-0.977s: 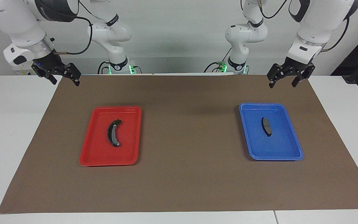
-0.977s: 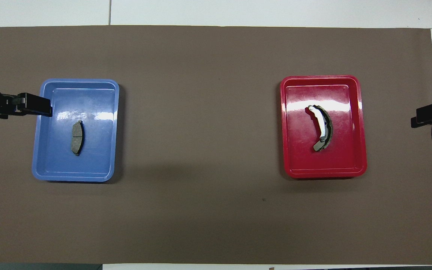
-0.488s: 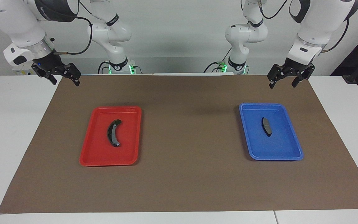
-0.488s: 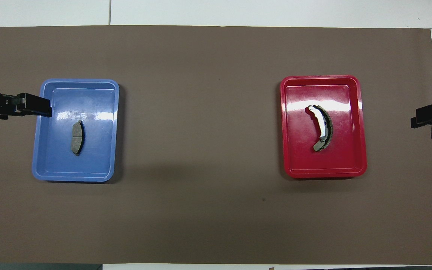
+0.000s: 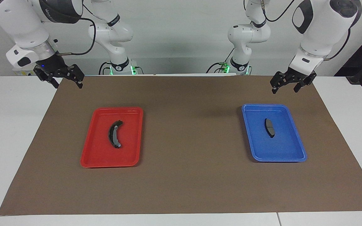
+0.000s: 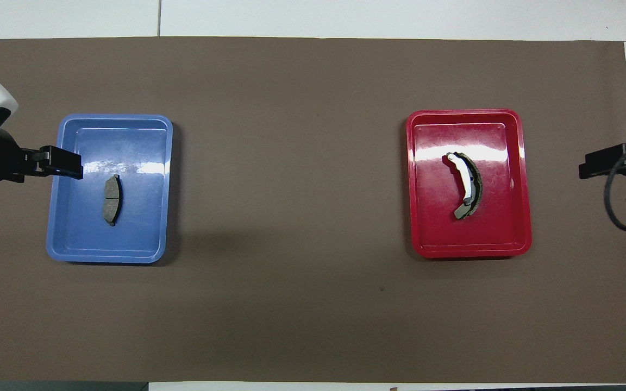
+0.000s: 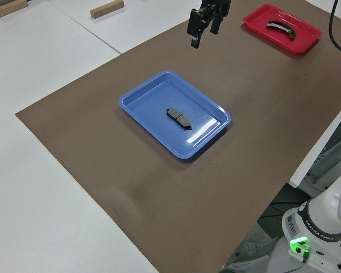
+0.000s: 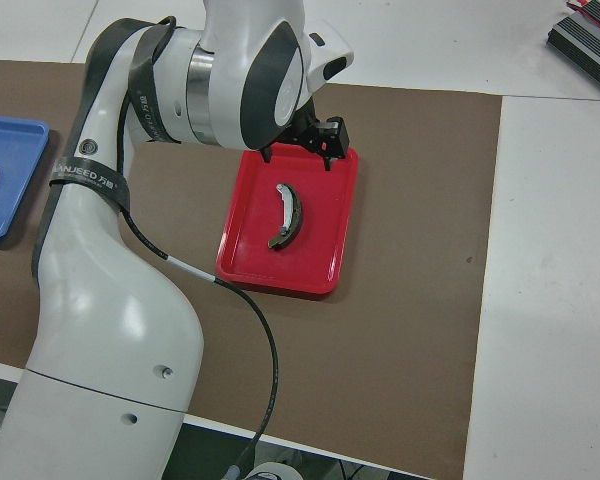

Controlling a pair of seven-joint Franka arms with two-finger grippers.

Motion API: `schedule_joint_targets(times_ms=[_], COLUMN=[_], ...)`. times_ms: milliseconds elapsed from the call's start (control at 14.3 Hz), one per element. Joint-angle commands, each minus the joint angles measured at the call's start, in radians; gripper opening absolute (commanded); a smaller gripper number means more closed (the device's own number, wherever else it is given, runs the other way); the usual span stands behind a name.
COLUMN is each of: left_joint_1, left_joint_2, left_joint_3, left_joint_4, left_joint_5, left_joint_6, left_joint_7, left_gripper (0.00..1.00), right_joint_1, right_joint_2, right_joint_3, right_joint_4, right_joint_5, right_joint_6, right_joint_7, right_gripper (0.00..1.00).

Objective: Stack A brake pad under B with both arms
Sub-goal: 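Reach the left gripper to the grey pad while the right gripper reaches the silver pad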

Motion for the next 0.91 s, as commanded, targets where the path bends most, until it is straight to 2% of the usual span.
schedule_joint_targets(times_ms=[0,279,488,628,837], left_joint_1=[-0.004,-0.002,0.005,0.010,0.009], left_joint_2=[-0.017,0.006,0.063,0.106,0.159], left_joint_3=[0.032,0.045,0.048,0.051,0.065], left_joint_4=[-0.152,-0.362,-0.434,-0.453,-0.454], left_joint_5=[-0.006,-0.006,-0.006,-0.006,-0.006], left_joint_6=[0.161,0.469,0.647,0.706,0.709], left_joint_7=[0.035,0.096,0.119,0.144,0.145], left_gripper=[0.99,0.99,0.99,0.99,0.99], right_joint_1=[0.005,0.005,0.005,0.005,0.006], right_joint_2=[-0.008,0.061,0.099,0.125,0.150], right_joint_3=[0.050,0.118,0.124,0.124,0.126], right_joint_4=[-0.098,-0.193,-0.298,-0.371,-0.449], right_joint_5=[-0.002,0.008,0.008,0.008,0.008], right_joint_6=[0.098,0.259,0.421,0.530,0.655], right_joint_7=[0.039,0.055,0.052,0.039,0.038], right_gripper=[1.00,1.00,1.00,0.97,0.95])
